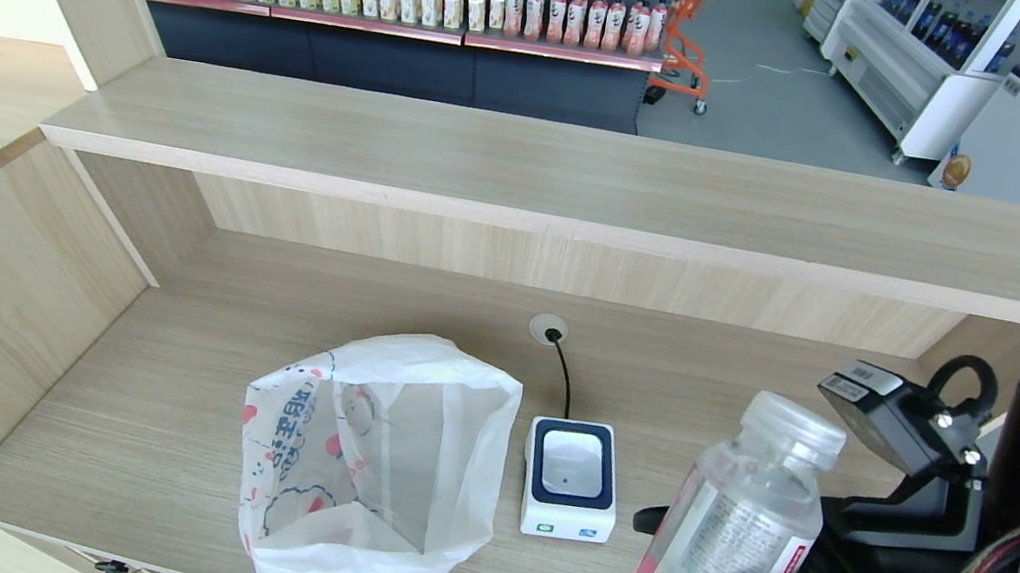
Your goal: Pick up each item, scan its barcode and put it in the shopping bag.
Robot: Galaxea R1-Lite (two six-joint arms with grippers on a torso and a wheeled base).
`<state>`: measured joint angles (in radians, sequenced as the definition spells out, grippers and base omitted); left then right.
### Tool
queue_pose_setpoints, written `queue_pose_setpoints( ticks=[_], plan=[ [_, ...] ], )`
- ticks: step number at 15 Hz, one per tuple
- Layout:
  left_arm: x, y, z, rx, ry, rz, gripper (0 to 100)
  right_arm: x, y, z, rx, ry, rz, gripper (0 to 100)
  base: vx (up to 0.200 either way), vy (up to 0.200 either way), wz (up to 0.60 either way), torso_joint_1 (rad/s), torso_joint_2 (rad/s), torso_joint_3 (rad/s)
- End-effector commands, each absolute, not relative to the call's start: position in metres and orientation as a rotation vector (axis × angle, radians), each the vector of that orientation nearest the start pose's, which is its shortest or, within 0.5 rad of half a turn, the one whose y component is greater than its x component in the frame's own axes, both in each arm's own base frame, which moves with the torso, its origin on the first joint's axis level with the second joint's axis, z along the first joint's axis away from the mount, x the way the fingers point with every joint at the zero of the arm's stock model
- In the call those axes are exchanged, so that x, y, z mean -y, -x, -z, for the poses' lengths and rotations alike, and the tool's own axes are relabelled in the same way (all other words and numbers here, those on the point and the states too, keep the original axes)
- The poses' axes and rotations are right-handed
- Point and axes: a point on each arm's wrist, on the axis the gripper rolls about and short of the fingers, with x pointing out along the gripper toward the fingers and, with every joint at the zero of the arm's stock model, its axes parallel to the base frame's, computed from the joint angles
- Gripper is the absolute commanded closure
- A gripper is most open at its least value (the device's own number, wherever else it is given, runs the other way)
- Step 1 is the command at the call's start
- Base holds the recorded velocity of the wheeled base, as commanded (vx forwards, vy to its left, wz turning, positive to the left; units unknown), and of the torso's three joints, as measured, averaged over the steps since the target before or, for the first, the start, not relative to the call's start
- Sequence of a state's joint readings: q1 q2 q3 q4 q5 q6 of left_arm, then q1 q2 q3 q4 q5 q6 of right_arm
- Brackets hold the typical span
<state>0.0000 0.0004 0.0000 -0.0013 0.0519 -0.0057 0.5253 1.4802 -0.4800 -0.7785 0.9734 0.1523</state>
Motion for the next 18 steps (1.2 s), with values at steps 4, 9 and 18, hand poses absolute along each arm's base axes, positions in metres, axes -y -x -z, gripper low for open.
queue_pose_setpoints(
  ticks=[4,9,18],
  plan=[
    [-0.001,0.023,-0.076,0.002,0.006,-0.052,0,-0.13,-0.187,-0.166,-0.367,-0.172,-1.475,100,0.0,0.0,0.0,0.0,0.0,0.0],
    [-0.001,0.023,-0.076,0.002,0.006,-0.052,0,-0.137,-0.185,-0.164,-0.384,-0.17,-1.501,100,0.0,0.0,0.0,0.0,0.0,0.0],
    [-0.001,0.023,-0.076,0.002,0.006,-0.052,0,-0.139,-0.184,-0.158,-0.362,-0.124,-1.516,100,0.0,0.0,0.0,0.0,0.0,0.0]
  ],
)
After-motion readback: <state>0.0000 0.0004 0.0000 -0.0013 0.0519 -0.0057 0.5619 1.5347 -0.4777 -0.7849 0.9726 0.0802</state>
